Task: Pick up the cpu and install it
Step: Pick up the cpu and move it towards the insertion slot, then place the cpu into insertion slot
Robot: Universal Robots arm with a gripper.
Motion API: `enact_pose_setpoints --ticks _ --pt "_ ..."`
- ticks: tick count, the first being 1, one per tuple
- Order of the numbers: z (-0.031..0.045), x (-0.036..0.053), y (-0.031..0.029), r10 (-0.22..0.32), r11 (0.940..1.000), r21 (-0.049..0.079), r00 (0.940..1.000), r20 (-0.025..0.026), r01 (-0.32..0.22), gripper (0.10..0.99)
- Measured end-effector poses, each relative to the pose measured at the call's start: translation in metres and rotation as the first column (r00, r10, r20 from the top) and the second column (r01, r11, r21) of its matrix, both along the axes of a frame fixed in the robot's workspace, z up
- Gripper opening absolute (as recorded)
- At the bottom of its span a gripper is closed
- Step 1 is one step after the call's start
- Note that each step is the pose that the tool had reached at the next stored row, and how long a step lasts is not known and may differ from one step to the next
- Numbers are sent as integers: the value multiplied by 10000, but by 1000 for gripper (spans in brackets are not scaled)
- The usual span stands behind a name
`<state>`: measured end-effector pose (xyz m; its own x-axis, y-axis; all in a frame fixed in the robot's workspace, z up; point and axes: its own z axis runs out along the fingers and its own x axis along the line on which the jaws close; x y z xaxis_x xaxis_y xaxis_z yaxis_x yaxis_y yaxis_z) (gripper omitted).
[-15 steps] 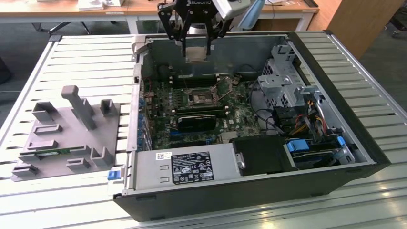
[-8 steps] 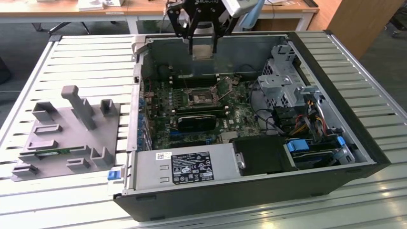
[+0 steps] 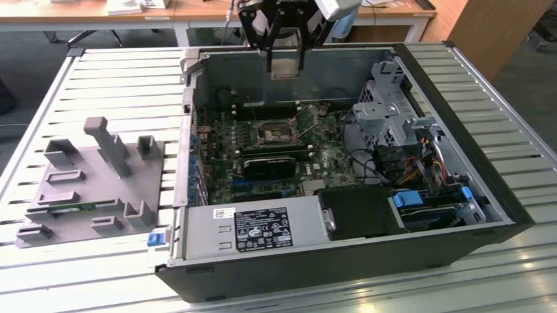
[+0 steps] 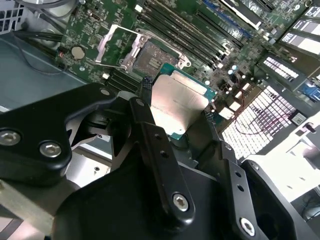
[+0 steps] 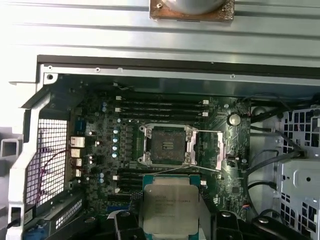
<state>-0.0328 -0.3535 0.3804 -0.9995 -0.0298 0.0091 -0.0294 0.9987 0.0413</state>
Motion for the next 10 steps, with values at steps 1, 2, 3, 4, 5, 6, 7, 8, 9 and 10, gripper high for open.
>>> enact_pose_setpoints --ticks 1,2,3,4,5,6,7,8,9,10 --pt "-1 18 8 0 10000 0 10000 0 0 533" --pt "-2 35 15 0 10000 0 10000 0 0 533" --pt "-3 49 19 1 10000 1 10000 0 -1 533" --pt "-4 62 23 1 10000 3 10000 1 -1 533" --pt "-5 78 28 1 10000 4 10000 2 -1 533" --pt "-4 89 31 0 10000 3 10000 2 0 533" --pt "-5 101 35 1 10000 4 10000 3 -1 533" --pt "-5 109 37 0 10000 4 10000 3 0 533" --pt "-6 114 37 1 10000 5 10000 4 -1 533" --pt "-6 119 37 0 10000 5 10000 3 0 533"
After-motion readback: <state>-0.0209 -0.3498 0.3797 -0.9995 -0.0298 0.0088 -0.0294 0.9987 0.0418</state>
